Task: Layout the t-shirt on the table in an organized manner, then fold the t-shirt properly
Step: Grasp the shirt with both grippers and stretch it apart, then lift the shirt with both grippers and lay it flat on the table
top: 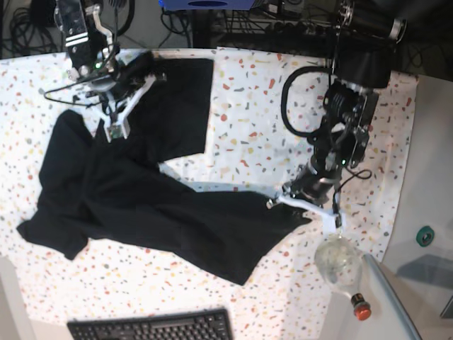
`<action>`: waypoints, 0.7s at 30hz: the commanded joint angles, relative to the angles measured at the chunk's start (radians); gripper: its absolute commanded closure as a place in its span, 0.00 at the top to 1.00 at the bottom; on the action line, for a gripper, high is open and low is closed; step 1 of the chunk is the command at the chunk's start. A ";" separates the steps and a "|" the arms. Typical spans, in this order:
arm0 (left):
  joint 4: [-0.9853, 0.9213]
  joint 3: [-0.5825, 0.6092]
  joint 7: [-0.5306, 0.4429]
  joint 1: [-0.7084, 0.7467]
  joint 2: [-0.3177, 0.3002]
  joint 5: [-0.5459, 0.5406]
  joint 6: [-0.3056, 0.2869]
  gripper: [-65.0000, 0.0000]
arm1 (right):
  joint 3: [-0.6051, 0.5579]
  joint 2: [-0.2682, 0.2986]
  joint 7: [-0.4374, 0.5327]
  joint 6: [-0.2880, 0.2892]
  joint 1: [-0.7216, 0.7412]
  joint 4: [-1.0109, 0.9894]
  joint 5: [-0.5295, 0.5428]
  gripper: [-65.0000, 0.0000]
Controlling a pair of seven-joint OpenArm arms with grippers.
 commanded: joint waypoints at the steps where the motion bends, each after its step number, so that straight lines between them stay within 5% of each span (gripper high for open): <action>1: 0.045 -0.005 -0.023 0.005 -0.035 -0.005 -0.012 0.00 | 0.032 0.026 -0.034 -0.032 0.027 -0.044 -0.026 0.00; 5: 0.152 -0.017 -0.025 0.100 -0.111 -0.005 -0.012 0.00 | 0.051 0.099 -0.027 -0.032 0.152 -0.153 -0.006 0.00; 9: 0.248 -0.137 -0.015 0.189 -0.121 -0.004 -0.012 0.00 | 0.049 0.147 -0.027 -0.021 0.348 -0.329 -0.008 0.00; 13: 0.326 -0.198 -0.015 0.258 -0.118 -0.004 -0.012 0.00 | 0.060 0.164 -0.045 0.138 0.481 -0.388 -0.005 0.00; 17: 0.403 -0.203 -0.015 0.315 -0.118 -0.004 -0.010 0.00 | 0.207 0.130 -0.222 0.163 0.412 -0.145 0.000 0.01; 21: 0.407 -0.207 -0.015 0.324 -0.116 -0.004 -0.010 0.00 | 0.379 0.053 -0.255 0.177 0.247 0.166 0.054 0.38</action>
